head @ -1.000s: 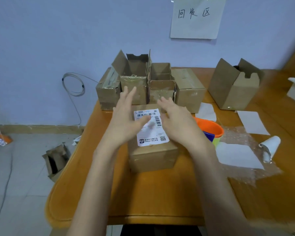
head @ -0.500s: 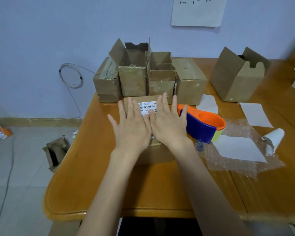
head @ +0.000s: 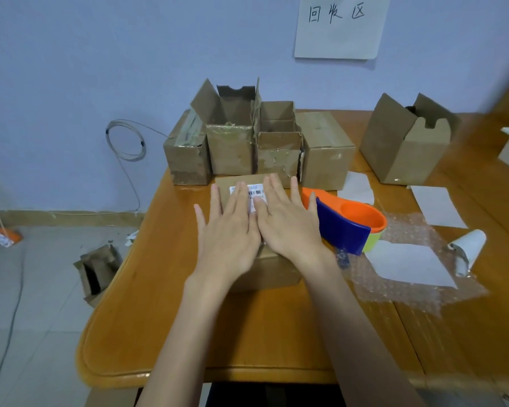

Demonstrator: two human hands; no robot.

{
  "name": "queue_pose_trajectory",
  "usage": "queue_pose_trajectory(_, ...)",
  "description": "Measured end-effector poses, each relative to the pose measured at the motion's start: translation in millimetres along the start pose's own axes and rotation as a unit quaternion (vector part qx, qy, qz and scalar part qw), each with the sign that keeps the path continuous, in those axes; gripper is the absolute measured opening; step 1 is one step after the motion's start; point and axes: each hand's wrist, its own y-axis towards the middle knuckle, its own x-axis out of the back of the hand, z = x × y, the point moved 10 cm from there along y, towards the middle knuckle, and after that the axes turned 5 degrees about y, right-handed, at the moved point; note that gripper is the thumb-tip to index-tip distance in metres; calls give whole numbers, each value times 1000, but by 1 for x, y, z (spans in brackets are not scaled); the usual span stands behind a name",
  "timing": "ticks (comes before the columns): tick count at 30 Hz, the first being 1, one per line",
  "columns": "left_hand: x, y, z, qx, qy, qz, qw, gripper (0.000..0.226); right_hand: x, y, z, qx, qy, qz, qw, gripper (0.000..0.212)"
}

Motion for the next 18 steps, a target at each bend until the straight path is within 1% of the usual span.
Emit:
queue_pose_trajectory(2, 0, -1, 4, 31, -37, 1, 999, 59, -2, 5, -5, -25, 80, 16, 996, 57)
queue_pose_trajectory(4, 5, -3, 7, 54, -127, -10, 990, 61, 2, 5, -10, -49, 222, 30, 973, 56)
queue_pose_trajectory(5, 9, -4, 9, 60, -171, -28, 983, 60, 7, 3, -15, -66, 279, 19, 958, 55)
queue_pose_trajectory(6, 16, -5, 10, 62, -197, -53, 977, 59, 14, 0, -20, -75, 307, -8, 949, 54)
queue_pose_trajectory(7, 23, -5, 10, 59, -201, -74, 975, 58, 23, -2, -20, -65, 288, -41, 955, 53)
queue_pose_trajectory(8, 27, -5, 8, 52, -180, -88, 978, 57, 29, -5, -17, -44, 247, -69, 966, 52)
queue_pose_trajectory(9, 29, -3, 5, 43, -138, -93, 985, 57, 31, -6, -9, -21, 206, -81, 975, 52)
queue_pose_trajectory(11, 20, -2, 0, 35, -47, -68, 996, 57, 21, -9, 1, -8, 129, -65, 989, 53)
queue_pose_trajectory(12, 13, -1, 0, 37, -22, -47, 998, 58, 15, -10, 2, -9, 91, -56, 994, 54)
queue_pose_trajectory(14, 2, 1, 2, 38, -17, -6, 999, 62, 12, -9, -2, -13, 50, -40, 998, 56)
queue_pose_trajectory(18, -2, 3, 2, -4, -71, 25, 997, 67, 8, -10, 0, 15, 77, 5, 997, 59)
